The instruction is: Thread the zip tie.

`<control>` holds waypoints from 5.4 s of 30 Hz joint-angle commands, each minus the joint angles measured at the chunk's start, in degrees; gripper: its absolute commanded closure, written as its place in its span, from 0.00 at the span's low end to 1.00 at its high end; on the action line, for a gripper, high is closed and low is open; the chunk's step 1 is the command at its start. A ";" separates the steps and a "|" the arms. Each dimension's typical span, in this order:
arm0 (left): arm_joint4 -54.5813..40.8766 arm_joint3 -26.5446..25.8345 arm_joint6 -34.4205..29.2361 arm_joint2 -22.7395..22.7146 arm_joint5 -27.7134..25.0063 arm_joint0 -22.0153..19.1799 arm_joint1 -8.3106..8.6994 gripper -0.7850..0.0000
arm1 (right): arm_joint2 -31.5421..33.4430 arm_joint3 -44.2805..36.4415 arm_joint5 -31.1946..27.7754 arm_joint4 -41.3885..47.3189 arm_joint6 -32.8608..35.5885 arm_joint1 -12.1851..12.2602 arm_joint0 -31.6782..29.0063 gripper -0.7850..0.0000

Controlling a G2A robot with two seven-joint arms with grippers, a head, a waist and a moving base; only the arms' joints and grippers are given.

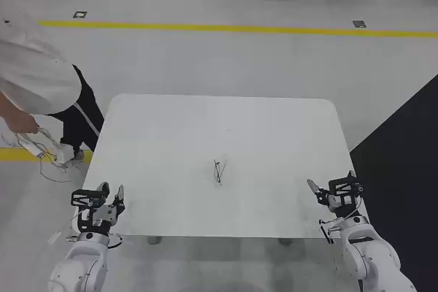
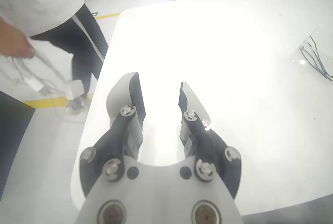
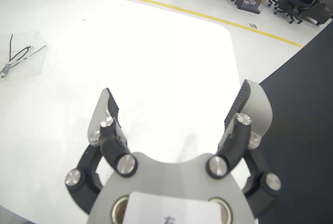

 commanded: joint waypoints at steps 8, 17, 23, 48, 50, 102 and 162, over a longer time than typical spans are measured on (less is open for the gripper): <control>0.00 0.00 0.00 0.00 0.00 0.00 0.00 0.65 | 0.00 0.00 0.00 0.00 0.00 0.00 0.00 0.00; 0.00 0.00 0.00 0.00 0.00 0.00 0.00 0.65 | 0.00 0.00 0.00 0.00 0.00 0.00 0.00 0.00; 0.00 0.00 0.00 0.00 0.00 0.00 0.00 0.64 | 0.00 0.00 0.00 0.00 0.00 0.00 0.00 0.00; 0.00 0.00 0.00 0.00 0.00 0.00 0.00 0.00 | -3.45 -23.91 -3.22 22.54 19.32 -0.61 -0.24 0.00; 0.00 0.00 0.00 0.00 0.00 0.00 0.00 0.00 | -4.01 -23.50 1.04 24.46 26.41 -0.70 4.82 0.00; 0.00 0.00 0.00 0.00 0.00 0.00 0.00 0.00 | -54.65 51.95 9.59 55.26 76.87 -16.16 83.29 0.00; 0.00 0.00 0.00 0.00 0.00 0.00 0.00 0.00 | -69.30 86.78 -5.91 54.18 70.50 -36.10 89.47 0.66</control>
